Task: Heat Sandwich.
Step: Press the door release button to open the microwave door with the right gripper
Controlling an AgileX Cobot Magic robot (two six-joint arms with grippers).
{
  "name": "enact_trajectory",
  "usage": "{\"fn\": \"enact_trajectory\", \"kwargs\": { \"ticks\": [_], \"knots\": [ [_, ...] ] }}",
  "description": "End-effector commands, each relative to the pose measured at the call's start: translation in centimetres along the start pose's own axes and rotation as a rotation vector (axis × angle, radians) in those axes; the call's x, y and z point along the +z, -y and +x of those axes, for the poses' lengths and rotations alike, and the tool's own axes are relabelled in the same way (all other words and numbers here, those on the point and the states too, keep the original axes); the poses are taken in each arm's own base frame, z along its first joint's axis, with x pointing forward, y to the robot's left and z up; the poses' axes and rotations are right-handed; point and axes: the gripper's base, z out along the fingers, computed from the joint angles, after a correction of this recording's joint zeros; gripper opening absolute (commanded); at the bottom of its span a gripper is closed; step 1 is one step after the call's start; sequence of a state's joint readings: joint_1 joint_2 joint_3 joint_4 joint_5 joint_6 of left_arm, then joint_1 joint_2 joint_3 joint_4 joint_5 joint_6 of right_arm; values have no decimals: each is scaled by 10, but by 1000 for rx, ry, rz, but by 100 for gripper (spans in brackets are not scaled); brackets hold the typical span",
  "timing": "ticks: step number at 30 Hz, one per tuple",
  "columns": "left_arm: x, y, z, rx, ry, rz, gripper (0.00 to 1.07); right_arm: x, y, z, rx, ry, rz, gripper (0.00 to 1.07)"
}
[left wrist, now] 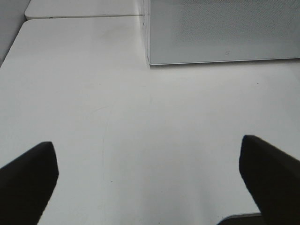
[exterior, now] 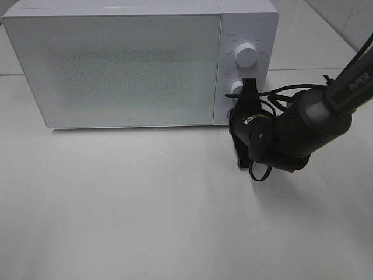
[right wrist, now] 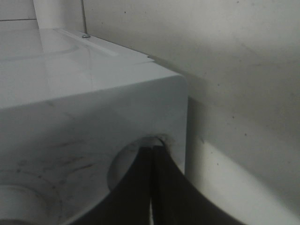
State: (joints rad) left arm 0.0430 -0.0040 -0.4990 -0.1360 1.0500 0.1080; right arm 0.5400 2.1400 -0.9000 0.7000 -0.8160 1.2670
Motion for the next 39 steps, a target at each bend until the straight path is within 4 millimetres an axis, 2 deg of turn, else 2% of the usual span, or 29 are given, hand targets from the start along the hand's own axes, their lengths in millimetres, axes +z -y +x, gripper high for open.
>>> {"fn": "enact_trajectory", "kwargs": {
  "ticks": [1,9,18,24,39],
  "knots": [
    [-2,1,1,-9,28,-2,103,2,-17,0,-6,17,-116,0],
    [-2,1,1,-9,28,-2,103,4,-29,1,4,30,-195,0],
    [-2,1,1,-9,28,-2,103,9,-56,1,23,44,-329,0],
    [-2,1,1,-9,28,-2,103,15,-84,-7,-11,65,-458,0],
    [-2,1,1,-9,28,-2,103,20,-85,-3,-20,50,-473,0]
  ]
}}
